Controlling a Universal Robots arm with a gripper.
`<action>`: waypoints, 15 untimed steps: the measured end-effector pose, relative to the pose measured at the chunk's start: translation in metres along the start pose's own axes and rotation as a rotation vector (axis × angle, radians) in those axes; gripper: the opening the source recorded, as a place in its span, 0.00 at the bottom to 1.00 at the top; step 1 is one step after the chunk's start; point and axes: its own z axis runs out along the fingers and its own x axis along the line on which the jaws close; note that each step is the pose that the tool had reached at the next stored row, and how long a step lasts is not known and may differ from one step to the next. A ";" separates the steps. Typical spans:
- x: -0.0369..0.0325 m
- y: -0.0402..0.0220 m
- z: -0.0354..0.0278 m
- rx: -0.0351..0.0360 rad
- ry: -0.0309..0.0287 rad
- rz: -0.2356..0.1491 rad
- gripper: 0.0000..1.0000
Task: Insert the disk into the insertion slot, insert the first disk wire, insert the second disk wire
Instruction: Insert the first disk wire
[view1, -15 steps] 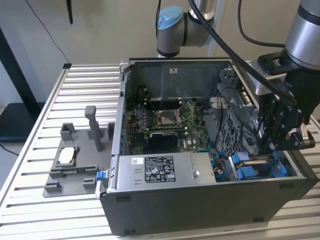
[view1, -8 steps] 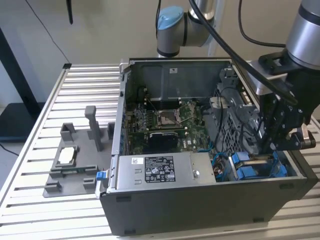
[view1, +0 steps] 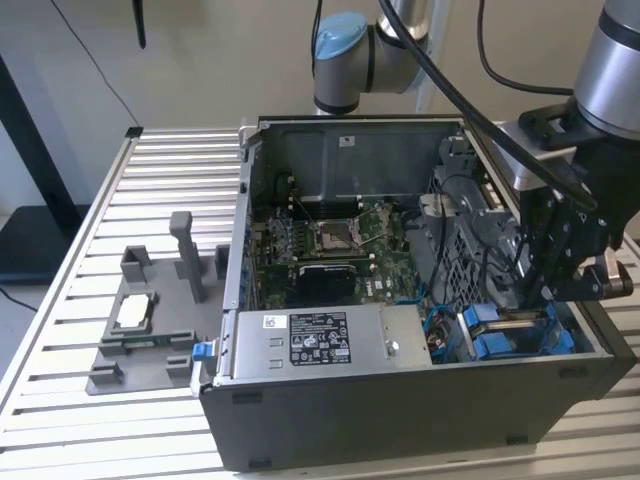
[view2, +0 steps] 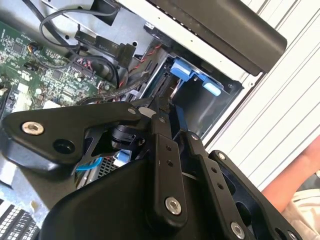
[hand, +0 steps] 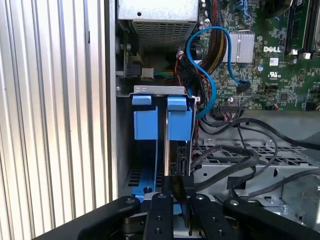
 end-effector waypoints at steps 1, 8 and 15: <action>0.0001 -0.0001 0.0001 0.0001 0.0001 0.000 0.19; -0.0001 -0.0082 0.0025 0.0001 -0.0001 0.000 0.19; -0.0024 -0.0153 0.0065 0.0001 0.0001 0.001 0.19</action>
